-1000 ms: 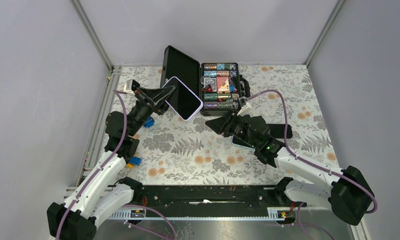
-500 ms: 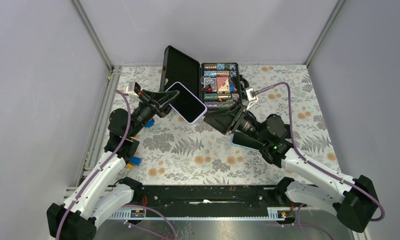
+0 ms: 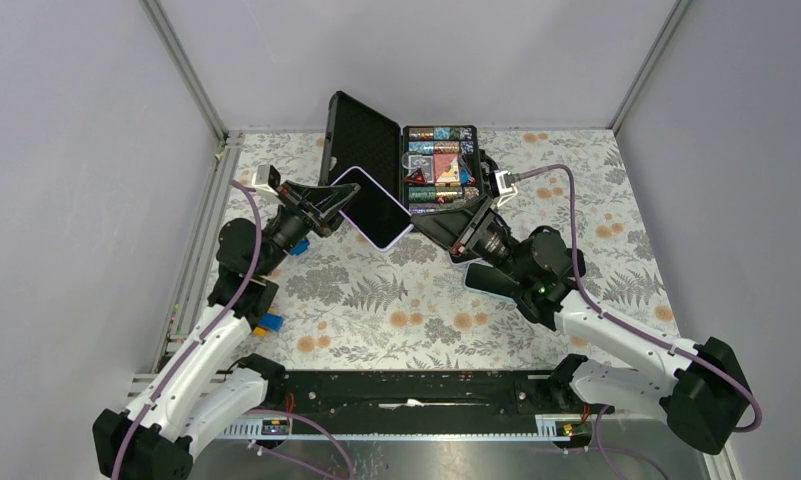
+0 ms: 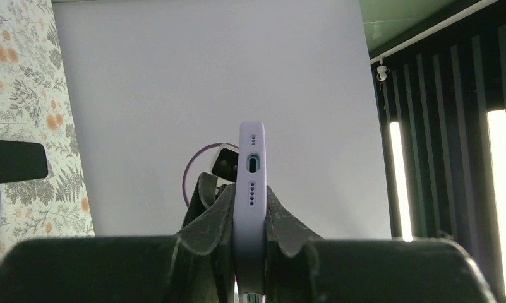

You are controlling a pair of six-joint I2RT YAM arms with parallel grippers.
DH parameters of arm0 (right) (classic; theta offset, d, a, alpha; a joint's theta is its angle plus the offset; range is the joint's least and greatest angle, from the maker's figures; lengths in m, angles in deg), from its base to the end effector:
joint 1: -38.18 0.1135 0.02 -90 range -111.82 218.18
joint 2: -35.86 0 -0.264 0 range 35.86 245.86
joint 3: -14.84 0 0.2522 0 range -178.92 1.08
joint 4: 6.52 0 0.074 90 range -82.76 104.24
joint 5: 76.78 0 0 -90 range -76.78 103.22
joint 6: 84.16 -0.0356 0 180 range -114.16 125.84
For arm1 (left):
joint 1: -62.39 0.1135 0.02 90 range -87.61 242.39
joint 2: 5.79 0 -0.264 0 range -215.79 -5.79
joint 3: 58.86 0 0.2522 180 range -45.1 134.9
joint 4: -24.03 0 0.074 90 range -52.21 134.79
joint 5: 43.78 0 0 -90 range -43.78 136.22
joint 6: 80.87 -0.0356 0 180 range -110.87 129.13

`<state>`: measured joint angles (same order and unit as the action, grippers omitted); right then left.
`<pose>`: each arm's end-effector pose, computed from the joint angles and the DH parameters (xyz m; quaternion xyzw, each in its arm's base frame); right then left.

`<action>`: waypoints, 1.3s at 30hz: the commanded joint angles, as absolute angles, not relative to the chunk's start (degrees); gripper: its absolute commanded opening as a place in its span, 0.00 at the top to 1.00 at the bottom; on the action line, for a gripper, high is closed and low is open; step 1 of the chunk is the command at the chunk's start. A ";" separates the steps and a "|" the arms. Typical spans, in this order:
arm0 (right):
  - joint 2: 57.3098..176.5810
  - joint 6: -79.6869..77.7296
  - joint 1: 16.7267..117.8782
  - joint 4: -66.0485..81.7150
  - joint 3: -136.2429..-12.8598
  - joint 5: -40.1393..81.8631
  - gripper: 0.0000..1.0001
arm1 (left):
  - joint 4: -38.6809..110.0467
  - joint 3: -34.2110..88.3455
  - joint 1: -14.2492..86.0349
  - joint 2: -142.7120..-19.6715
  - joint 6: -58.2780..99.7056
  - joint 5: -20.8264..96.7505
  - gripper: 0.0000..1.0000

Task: Take the phone out of the phone case
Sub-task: Remove the phone case from the phone.

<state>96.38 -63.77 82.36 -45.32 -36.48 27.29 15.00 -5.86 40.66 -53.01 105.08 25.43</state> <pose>0.1614 0.1689 0.3566 0.0066 0.5103 0.7522 0.4169 0.1768 -0.0841 0.3601 -0.2480 0.5648 -0.7239 0.3091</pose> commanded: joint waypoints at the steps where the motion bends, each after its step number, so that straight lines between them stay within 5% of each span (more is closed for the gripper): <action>1: 96.02 -65.81 82.12 -48.25 -38.46 25.88 0.52 | 10.81 -4.40 40.68 -51.81 106.55 25.53 1.00; 25: 104.35 -79.73 83.19 -59.97 -36.16 28.80 1.00 | -14.94 -3.18 40.52 -62.77 127.87 24.66 1.00; 39: 102.31 -80.16 83.29 -55.03 -37.58 27.87 1.00 | -17.32 -4.84 39.45 -61.11 124.56 28.06 1.00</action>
